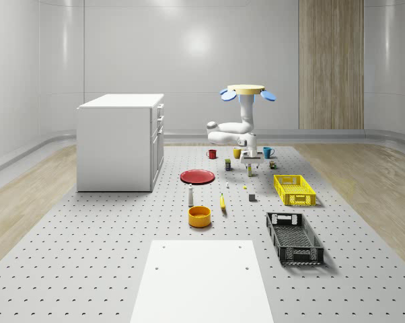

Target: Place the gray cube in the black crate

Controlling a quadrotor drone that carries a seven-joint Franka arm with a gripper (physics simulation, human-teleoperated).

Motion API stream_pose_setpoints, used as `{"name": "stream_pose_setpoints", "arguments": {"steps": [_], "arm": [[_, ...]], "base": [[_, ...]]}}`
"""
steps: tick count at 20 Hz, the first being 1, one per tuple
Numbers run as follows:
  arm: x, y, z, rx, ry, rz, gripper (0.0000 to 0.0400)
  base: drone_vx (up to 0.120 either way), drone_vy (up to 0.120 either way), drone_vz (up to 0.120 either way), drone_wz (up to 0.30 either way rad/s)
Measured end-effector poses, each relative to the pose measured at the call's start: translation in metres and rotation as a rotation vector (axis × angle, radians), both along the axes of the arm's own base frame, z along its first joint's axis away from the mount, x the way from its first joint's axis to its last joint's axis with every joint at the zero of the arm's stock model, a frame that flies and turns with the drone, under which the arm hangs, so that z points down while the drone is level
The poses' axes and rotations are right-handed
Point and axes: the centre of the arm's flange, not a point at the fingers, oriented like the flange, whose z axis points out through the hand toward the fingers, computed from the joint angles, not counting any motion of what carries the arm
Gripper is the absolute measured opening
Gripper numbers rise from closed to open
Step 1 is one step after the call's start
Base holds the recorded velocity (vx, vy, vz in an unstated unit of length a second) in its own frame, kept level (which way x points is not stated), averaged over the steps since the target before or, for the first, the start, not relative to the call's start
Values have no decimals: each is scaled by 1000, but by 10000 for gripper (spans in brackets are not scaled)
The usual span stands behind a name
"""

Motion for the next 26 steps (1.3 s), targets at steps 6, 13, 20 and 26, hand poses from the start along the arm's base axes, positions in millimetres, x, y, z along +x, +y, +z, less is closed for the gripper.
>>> {"name": "stream_pose_setpoints", "arguments": {"steps": [6, 13, 20, 26], "arm": [[0, 0, 0, 0, 0, 0, 400], [0, 0, 0, 0, 0, 0, 400], [0, 0, 0, 0, 0, 0, 400], [0, 0, 0, 0, 0, 0, 400]], "base": [[120, -53, 0, 0], [120, -6, -97, 0], [120, 0, -120, 0], [120, -53, -60, 0]]}}
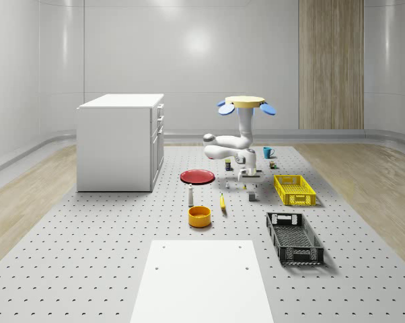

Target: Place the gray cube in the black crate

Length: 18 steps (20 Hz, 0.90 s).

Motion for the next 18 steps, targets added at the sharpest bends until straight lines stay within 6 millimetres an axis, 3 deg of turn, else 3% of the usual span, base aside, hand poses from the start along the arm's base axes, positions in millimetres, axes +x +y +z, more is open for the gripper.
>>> {"name": "stream_pose_setpoints", "arguments": {"steps": [3, 18], "arm": [[0, 0, 0, 0, 0, 0, 400], [5, 0, 42, 0, 0, 0, 400]], "base": [[93, 0, 0, 0], [0, 0, 0, 0]]}}
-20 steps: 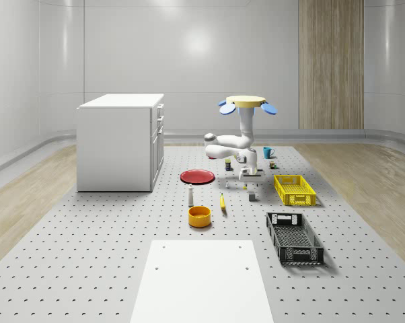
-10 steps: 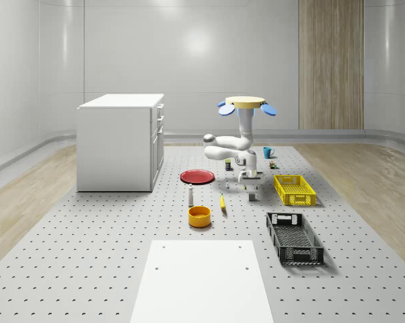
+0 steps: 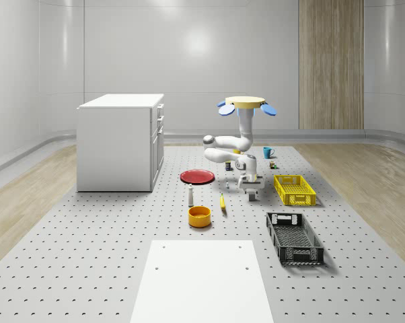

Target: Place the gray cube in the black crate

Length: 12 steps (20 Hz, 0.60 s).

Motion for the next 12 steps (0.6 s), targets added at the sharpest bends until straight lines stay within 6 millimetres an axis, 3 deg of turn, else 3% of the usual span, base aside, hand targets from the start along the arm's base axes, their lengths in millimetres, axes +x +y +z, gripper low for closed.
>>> {"name": "stream_pose_setpoints", "arguments": {"steps": [6, 12], "arm": [[5, 0, 10, 0, 0, 0, 400], [6, 0, 13, 0, 0, 0, 290]], "base": [[0, 0, 0, 0], [0, 0, 0, 0]]}}
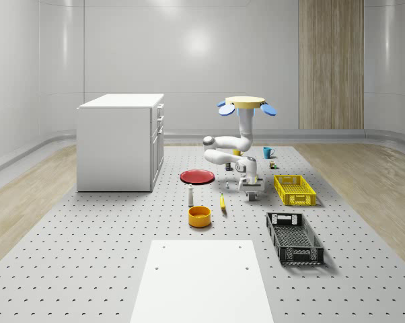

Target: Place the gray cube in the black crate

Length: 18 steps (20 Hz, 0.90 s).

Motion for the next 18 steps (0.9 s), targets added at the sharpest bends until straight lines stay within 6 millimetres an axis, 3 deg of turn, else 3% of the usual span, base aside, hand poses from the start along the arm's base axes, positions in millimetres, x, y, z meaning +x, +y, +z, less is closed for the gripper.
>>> {"name": "stream_pose_setpoints", "arguments": {"steps": [8, 15, 18], "arm": [[0, 0, -3, 0, 0, 0, 255], [0, 0, -30, 0, 0, 0, 251], [0, 0, -44, 0, 0, 0, 250]], "base": [[0, 0, 0, 0], [0, 0, 0, 0], [27, 40, 120, 0]]}}
